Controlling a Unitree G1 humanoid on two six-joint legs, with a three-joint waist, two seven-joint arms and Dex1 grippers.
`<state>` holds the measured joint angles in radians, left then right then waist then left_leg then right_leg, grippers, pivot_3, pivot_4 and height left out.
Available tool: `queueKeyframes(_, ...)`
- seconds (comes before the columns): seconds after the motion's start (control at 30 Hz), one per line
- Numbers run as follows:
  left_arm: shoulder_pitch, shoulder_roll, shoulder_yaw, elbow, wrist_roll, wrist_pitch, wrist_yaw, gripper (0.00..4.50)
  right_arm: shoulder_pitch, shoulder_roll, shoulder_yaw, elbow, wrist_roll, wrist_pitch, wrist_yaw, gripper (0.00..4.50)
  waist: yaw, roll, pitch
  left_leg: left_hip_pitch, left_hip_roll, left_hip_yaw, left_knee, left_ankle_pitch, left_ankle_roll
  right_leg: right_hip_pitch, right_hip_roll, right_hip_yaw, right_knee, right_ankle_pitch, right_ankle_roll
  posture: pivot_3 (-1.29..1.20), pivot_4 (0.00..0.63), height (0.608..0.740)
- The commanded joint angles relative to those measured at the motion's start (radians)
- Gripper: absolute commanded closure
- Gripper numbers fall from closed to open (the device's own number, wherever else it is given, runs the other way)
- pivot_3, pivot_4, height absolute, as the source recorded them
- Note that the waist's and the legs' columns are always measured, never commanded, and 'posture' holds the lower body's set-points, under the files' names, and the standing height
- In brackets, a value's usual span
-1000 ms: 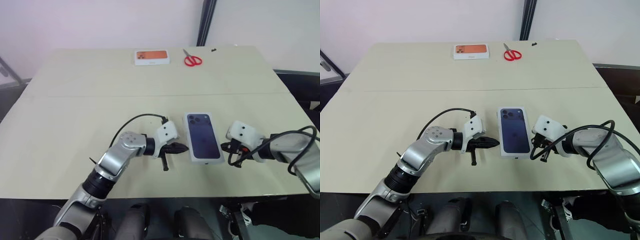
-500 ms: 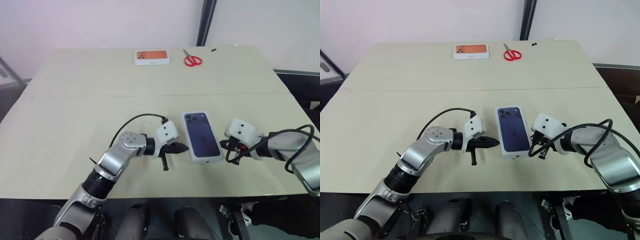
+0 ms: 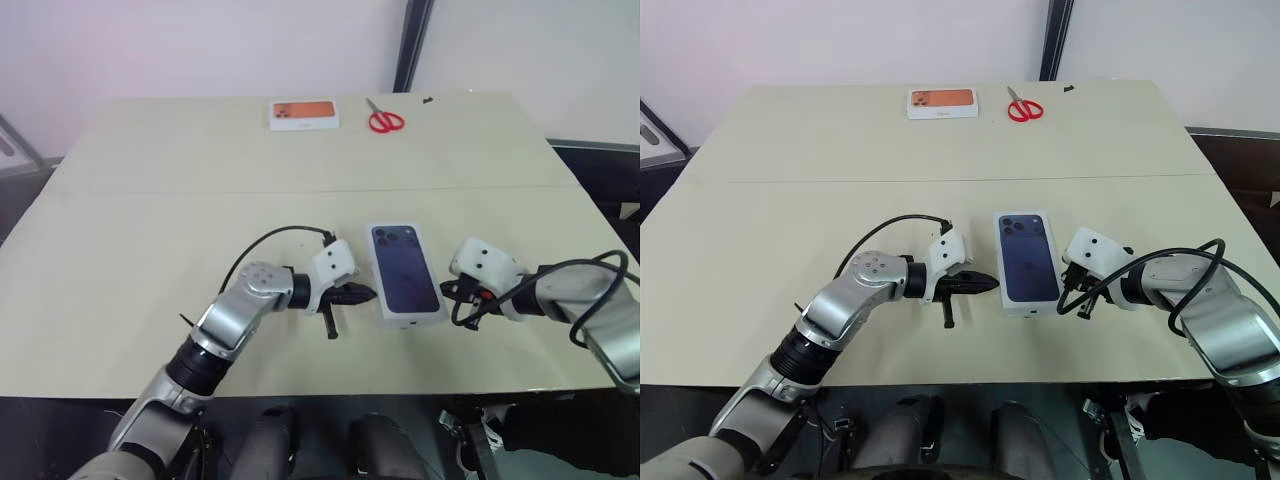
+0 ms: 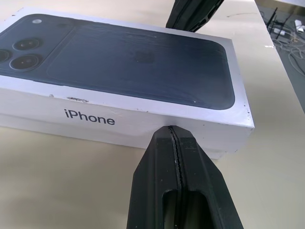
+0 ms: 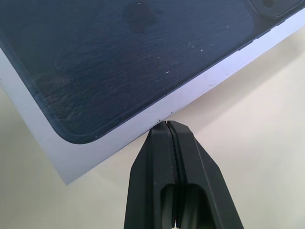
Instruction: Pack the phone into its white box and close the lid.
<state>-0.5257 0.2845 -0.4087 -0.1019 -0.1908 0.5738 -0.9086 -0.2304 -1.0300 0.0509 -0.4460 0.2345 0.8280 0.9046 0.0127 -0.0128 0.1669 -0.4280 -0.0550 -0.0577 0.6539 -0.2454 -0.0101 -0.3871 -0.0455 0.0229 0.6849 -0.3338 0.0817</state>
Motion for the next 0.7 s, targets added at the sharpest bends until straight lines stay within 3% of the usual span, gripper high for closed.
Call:
queueKeyframes(0.03, -0.029, -0.018, -0.001, -0.018, -0.007, -0.025, 0.001, 4.5, 0.003, 0.008, -0.005, -0.023, 0.01, -0.021, 0.003, 4.48, 0.0, 0.0, 0.0, 0.0, 0.0, 0.0, 0.0, 0.0, 0.0, 0.0, 0.0, 0.0, 0.0, 0.0, 0.0, 0.0, 0.15, 0.74)
queueKeyframes(0.7, -0.019, -0.011, -0.013, -0.036, -0.015, -0.008, -0.023, 4.5, 0.034, -0.009, -0.023, -0.039, 0.02, -0.013, 0.013, 4.48, 0.0, 0.0, 0.0, 0.0, 0.0, 0.0, 0.0, 0.0, 0.0, 0.0, 0.0, 0.0, 0.0, 0.0, 0.0, 0.0, 0.15, 0.74)
